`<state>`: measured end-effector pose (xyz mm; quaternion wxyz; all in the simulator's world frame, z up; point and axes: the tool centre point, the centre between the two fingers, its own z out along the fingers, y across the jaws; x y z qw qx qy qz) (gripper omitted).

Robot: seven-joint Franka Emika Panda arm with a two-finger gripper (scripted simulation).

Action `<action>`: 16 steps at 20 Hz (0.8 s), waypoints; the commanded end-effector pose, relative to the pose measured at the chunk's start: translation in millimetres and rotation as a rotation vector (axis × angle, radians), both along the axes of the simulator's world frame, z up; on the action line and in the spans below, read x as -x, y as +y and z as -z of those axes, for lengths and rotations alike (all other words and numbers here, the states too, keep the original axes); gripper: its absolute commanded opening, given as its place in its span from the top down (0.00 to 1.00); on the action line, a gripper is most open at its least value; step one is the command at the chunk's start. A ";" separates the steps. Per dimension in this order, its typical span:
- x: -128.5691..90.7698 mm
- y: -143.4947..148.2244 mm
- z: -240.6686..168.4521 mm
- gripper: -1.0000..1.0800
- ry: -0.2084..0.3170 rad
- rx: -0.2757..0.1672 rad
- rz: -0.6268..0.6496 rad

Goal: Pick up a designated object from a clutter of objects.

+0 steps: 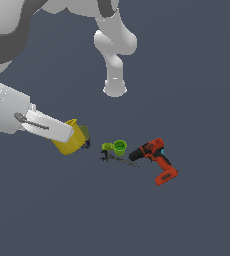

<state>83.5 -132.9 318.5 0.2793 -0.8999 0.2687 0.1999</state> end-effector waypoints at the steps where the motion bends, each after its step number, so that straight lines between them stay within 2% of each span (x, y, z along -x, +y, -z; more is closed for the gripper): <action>1: 3.6 -7.4 -19.8 1.00 -0.070 -0.022 -0.026; 12: 29.7 -44.4 -88.8 1.00 -0.342 -0.121 -0.129; 16: 40.6 -58.1 -107.4 1.00 -0.425 -0.153 -0.160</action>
